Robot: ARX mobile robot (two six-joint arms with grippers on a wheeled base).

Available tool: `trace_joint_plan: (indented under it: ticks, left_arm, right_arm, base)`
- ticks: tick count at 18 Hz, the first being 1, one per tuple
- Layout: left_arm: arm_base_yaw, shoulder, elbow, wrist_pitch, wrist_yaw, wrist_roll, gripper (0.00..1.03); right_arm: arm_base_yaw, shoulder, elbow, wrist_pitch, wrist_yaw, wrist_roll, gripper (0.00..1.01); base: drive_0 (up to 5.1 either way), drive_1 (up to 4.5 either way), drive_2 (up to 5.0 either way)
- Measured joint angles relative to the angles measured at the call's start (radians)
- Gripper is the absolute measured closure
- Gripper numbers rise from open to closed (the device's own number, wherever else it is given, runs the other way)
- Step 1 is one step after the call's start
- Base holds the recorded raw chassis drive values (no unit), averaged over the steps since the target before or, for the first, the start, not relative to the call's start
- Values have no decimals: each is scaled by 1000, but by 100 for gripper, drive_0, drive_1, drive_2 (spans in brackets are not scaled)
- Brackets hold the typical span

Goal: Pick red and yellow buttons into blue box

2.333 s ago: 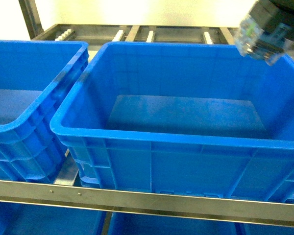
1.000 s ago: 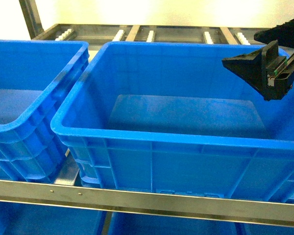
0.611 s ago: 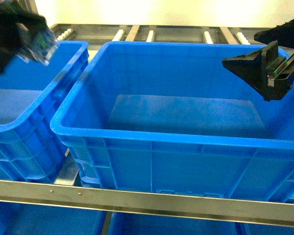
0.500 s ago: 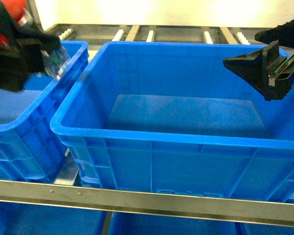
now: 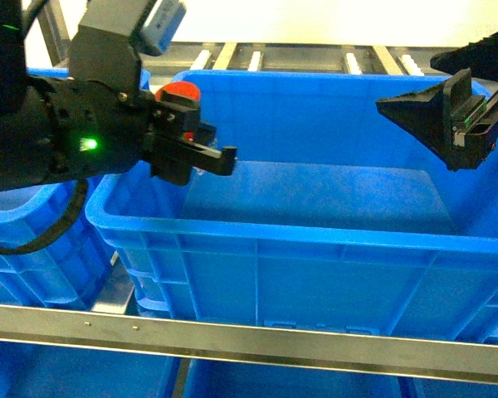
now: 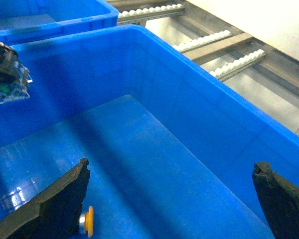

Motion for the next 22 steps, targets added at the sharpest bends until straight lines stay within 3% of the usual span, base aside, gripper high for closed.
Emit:
trace_joint_plan:
  ticks: [2, 5, 11, 12, 13, 14, 15, 16, 19, 22]
  left_arm:
    - [-31, 55, 78, -43, -2, 31, 79]
    - [-36, 58, 92, -41, -31, 40, 75]
    - [-36, 58, 92, -41, -32, 40, 7]
    - [-36, 58, 92, -41, -32, 43, 4]
    - [-42, 65, 82, 19, -72, 34, 7]
    - [-47, 66, 8, 246, -259, -24, 20]
    - [-23, 16, -114, 365, -370, -68, 33]
    - [-9, -3, -148, 389, -380, -78, 36]
    - [29, -55, -216, 429, -382, -96, 45]
    - [79, -141, -295, 452, -370, -110, 60]
  right_arm:
    - [0, 0, 0, 0, 0, 0, 3]
    - [0, 0, 0, 0, 0, 0, 3]
    - [0, 0, 0, 0, 0, 0, 3]
    - [0, 0, 0, 0, 0, 0, 3]
    - [7, 0, -7, 41, 32, 17, 4]
    - [42, -18, -92, 242, 307, 119, 17]
    - [50, -69, -209, 353, 520, 237, 29]
    - [48, -84, -240, 376, 571, 265, 33]
    - [30, -126, -305, 411, 663, 317, 42]
    - [5, -195, -388, 439, 709, 362, 57]
  base:
    - [0, 0, 0]
    - [0, 0, 0]
    - [0, 0, 0]
    - [0, 0, 0]
    - [0, 0, 0]
    - [0, 0, 0]
    - [0, 0, 0]
    - [0, 0, 0]
    - [0, 0, 0]
    - [0, 0, 0]
